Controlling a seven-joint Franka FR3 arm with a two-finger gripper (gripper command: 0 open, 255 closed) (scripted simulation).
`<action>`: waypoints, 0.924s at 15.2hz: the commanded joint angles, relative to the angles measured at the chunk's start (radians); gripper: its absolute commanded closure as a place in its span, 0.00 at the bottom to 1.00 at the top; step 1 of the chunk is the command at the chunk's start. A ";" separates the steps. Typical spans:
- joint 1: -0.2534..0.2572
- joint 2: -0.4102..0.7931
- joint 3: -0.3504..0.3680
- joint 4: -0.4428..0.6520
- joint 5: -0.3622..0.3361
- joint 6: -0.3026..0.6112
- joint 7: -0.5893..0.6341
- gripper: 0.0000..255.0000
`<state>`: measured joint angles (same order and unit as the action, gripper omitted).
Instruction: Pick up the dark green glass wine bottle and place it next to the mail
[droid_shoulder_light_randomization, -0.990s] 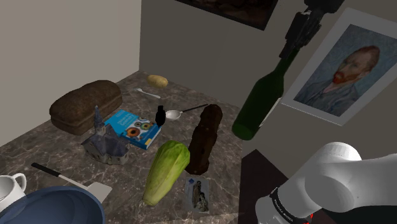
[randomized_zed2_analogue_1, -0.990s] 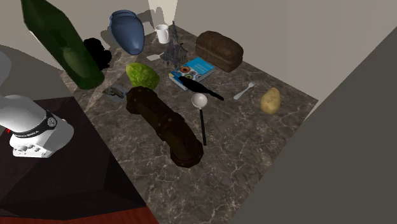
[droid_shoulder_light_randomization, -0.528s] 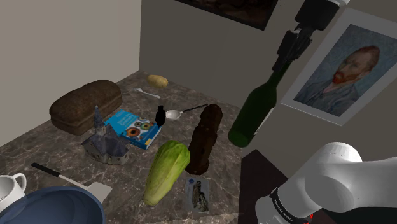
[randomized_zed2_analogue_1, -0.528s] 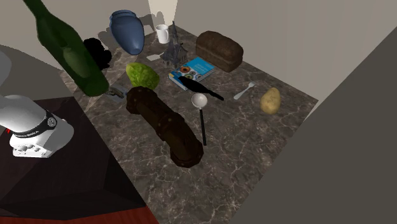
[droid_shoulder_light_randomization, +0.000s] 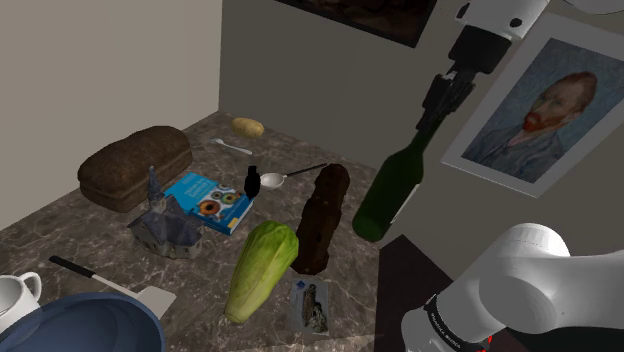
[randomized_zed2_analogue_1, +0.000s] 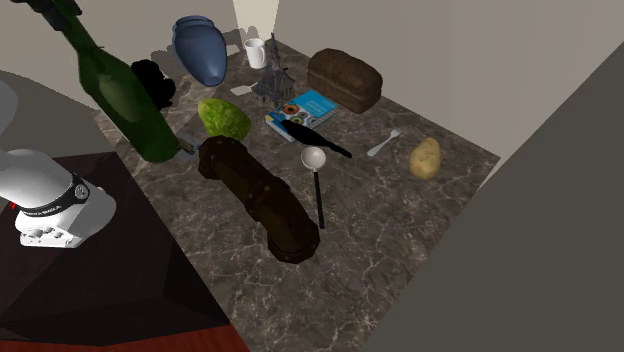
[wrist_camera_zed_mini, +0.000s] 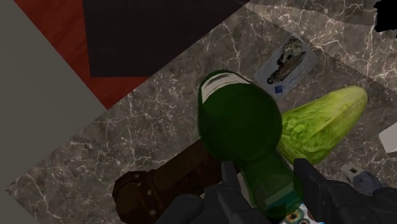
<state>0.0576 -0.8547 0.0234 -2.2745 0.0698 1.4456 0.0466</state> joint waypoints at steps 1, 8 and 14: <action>0.000 -0.014 0.000 -0.042 0.000 0.028 -0.002 1.00; 0.000 -0.049 0.003 -0.157 0.002 0.108 -0.007 1.00; 0.001 -0.072 0.005 -0.251 0.005 0.179 -0.010 1.00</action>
<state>0.0575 -0.9233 0.0266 -2.5086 0.0730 1.6107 0.0356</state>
